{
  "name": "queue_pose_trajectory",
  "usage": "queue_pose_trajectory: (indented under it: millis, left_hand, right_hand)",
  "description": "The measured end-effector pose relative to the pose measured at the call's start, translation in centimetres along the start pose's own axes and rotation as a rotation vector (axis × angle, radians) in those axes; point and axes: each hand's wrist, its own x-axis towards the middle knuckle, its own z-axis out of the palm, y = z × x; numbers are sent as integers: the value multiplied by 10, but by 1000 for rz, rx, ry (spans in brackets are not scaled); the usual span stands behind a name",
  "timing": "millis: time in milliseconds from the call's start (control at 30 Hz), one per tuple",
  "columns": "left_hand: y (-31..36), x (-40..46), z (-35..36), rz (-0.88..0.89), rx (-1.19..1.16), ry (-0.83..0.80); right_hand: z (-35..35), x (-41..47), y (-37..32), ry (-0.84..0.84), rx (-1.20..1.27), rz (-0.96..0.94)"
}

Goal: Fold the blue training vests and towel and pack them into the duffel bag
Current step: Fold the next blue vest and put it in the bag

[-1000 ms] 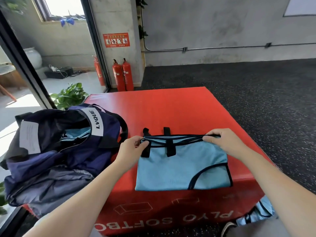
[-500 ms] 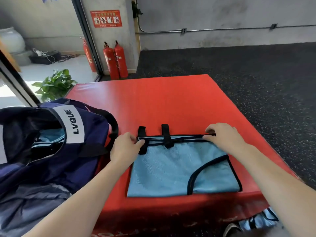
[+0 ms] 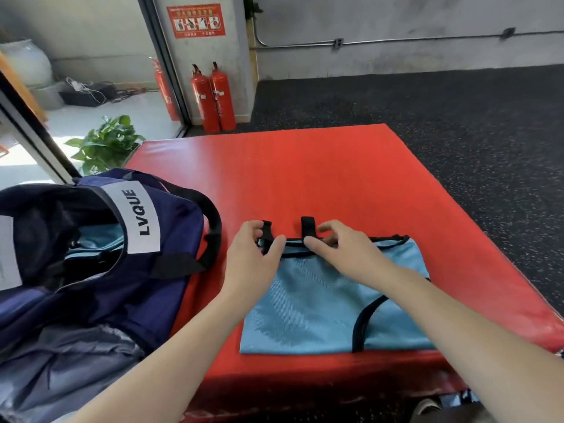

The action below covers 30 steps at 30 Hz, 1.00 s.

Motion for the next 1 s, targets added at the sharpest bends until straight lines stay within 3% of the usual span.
queue_pose_trajectory:
  millis: [100,167,333,467,567,1000]
  left_hand:
    - [8,-1,3,12,-141,-17]
    - [3,2,7,64,-86,-65]
    - [-13,10,13,343,497,-186]
    - [-18,24,12,406,592,-99]
    - [-21,34,11,386,607,-47]
    - [-4,37,25,79,514,-16]
  right_hand:
    - [-5,4,-6,25,129,-55]
    - [-6,7,-3,5,114,-73]
    - [-7,11,18,-120,-162,-124]
    - [-18,14,28,-32,-373,-168]
    - [-32,15,41,32,-491,-144]
    - [-74,5,72,118,-339,35]
